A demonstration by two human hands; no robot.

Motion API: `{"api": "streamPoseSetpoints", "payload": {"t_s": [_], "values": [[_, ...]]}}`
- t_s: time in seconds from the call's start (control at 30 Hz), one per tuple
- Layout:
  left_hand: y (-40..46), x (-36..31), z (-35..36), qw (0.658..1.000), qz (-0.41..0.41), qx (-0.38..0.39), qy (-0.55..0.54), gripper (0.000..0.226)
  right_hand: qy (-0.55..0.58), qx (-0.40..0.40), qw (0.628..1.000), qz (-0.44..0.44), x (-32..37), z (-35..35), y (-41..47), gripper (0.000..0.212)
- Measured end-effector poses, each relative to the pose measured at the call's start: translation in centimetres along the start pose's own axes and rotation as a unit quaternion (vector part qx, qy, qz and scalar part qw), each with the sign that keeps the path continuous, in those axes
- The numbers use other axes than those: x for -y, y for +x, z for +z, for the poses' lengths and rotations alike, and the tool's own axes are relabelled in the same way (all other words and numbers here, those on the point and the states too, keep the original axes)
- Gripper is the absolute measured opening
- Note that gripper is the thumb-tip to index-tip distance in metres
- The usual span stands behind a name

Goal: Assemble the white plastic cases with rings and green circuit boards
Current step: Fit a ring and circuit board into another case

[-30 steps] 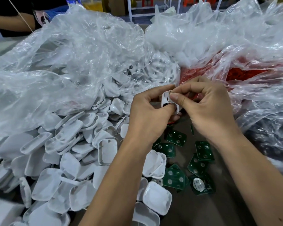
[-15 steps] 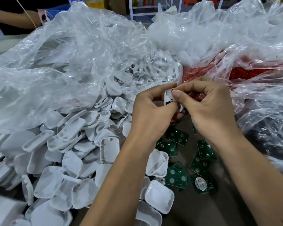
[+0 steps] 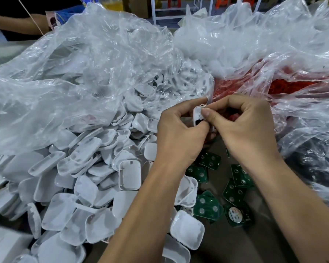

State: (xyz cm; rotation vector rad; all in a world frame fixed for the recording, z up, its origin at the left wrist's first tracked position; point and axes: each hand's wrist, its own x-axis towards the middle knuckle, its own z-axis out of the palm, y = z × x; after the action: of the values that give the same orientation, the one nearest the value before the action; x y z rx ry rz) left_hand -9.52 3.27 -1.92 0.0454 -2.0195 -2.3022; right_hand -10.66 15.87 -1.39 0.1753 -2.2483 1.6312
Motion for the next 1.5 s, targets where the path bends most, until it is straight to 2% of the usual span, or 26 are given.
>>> {"api": "streamPoseSetpoints", "payload": {"t_s": [0.23,0.43,0.57,0.7,0.83,0.97,1.13,1.27,1.5], "values": [[0.0,0.2,-0.1,1.0,0.012,0.006,0.026,0.04,0.005,0.016,1.0,0.007,-0.1,-0.3,0.1,0.013],[-0.1,-0.1,0.1,1.0,0.017,0.006,0.02,0.04,0.051,0.008,0.997,0.05,-0.3,-0.7,0.5,0.023],[-0.4,-0.1,0.3,0.999,0.039,0.004,0.03,0.04,0.135,0.065,0.981,0.123,-0.5,-1.0,0.9,0.012],[-0.4,0.0,0.4,0.998,0.049,0.005,0.027,0.042,0.155,0.065,0.975,0.145,-0.7,-0.9,1.0,0.006],[-0.5,-0.1,0.3,0.999,0.021,0.028,-0.027,0.042,0.13,0.05,0.982,0.126,-1.0,-1.1,0.9,0.005],[-0.2,-0.8,-0.2,0.983,-0.046,0.089,-0.155,0.029,0.15,0.062,0.98,0.114,-0.5,-1.9,1.2,0.005],[0.0,-1.2,-0.7,0.955,-0.093,0.152,-0.239,0.033,0.22,0.082,0.959,0.156,0.3,-3.1,1.8,0.029],[0.0,-1.3,-0.5,0.936,-0.112,0.165,-0.291,0.036,0.219,0.058,0.962,0.152,0.8,-3.1,1.6,0.032],[0.2,-1.2,-0.3,0.909,-0.142,0.155,-0.36,0.043,0.194,0.0,0.981,0.03,0.8,-2.9,1.3,0.018]]}}
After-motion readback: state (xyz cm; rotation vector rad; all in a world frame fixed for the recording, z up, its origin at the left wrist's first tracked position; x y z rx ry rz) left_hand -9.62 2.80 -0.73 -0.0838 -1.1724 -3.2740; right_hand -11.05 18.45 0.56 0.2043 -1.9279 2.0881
